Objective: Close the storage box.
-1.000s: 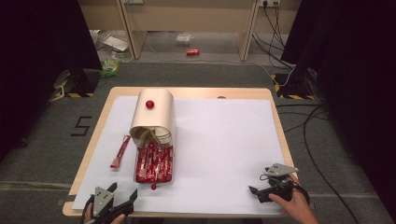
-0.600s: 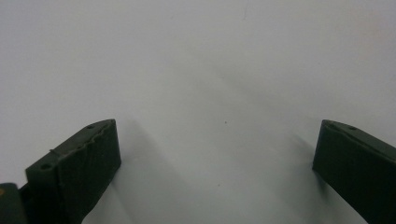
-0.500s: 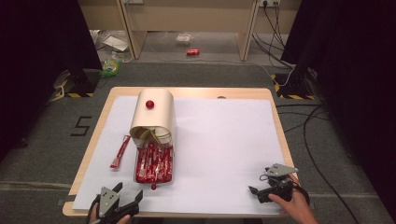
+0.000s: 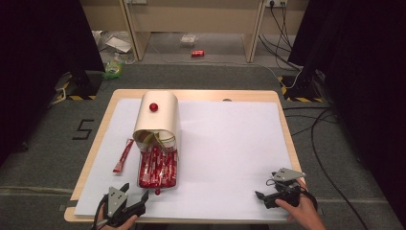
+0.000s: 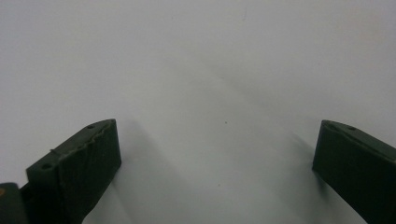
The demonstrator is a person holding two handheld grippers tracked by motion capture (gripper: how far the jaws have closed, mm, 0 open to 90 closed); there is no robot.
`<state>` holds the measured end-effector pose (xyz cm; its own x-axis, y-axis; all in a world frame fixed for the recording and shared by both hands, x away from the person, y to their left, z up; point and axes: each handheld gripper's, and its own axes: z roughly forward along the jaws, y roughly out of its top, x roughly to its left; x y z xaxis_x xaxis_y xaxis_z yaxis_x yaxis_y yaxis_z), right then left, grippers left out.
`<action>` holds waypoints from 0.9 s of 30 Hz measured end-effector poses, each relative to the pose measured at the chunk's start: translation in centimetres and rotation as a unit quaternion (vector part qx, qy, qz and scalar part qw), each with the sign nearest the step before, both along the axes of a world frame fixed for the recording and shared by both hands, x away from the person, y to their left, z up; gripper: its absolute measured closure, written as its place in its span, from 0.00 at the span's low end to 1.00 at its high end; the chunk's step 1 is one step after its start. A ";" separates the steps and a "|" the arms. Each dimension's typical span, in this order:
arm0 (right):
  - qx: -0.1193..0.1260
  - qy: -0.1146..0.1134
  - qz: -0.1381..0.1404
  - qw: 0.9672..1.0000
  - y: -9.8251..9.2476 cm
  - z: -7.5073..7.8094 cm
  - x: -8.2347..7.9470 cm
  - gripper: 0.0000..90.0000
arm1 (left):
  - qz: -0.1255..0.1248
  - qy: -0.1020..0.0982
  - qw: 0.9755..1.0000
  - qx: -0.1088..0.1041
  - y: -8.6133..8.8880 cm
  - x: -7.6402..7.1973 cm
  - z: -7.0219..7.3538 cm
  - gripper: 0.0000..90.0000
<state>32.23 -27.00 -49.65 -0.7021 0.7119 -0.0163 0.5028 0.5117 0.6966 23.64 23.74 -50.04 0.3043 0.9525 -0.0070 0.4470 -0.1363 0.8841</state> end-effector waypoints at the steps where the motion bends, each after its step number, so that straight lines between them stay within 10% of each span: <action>1: 0.000 0.000 0.000 1.000 0.0 0.0 0.0 0.02 | -0.003 0.000 1.000 0.001 -0.1 0.1 0.0 0.24; 27: 0.000 0.000 0.000 1.000 0.0 0.0 0.0 0.02 | 0.009 -0.003 1.000 -0.020 0.0 2.3 0.8 0.21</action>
<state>32.22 -27.00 -49.64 -0.7021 0.7118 -0.0165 0.5027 0.5120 0.6965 25.91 23.76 -49.22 0.2872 0.9569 -0.0428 0.4434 -0.0932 0.8915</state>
